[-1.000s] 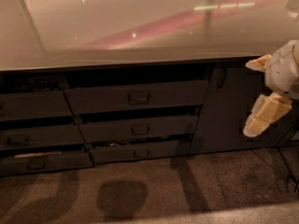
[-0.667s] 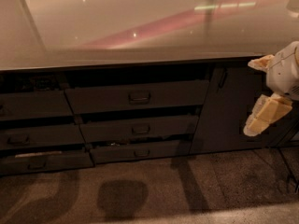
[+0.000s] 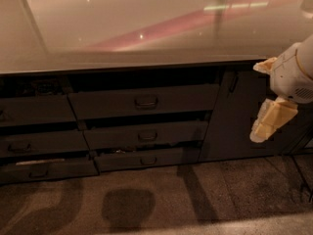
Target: Open top drawer
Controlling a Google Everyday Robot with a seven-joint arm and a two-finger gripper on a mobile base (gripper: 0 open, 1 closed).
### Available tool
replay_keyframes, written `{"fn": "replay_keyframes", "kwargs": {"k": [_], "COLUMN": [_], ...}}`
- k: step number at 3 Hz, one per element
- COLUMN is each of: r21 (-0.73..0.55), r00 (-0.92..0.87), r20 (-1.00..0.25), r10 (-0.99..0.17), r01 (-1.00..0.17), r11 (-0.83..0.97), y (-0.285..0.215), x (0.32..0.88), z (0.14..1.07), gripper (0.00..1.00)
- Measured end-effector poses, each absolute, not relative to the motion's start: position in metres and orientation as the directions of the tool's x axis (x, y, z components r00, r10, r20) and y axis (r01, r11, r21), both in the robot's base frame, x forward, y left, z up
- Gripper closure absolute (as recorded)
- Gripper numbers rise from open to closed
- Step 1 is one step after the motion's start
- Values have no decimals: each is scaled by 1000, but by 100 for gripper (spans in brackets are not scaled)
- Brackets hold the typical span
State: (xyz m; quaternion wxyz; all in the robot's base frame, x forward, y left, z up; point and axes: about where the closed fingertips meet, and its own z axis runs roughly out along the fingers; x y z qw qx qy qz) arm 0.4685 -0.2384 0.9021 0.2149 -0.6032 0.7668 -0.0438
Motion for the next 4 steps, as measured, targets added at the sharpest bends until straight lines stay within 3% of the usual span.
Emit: {"fn": "replay_keyframes", "kwargs": {"k": [2, 3, 4], "r21": [-358, -323, -241], "r00": [-163, -135, -77], "r20": [-168, -243, -407], "r10": [-972, -961, -910], "r01": [-909, -923, -952], "r11": [215, 211, 188], "y": [-218, -219, -220], "x": [472, 473, 475], "z": [898, 895, 891], "gripper": [0, 0, 0]}}
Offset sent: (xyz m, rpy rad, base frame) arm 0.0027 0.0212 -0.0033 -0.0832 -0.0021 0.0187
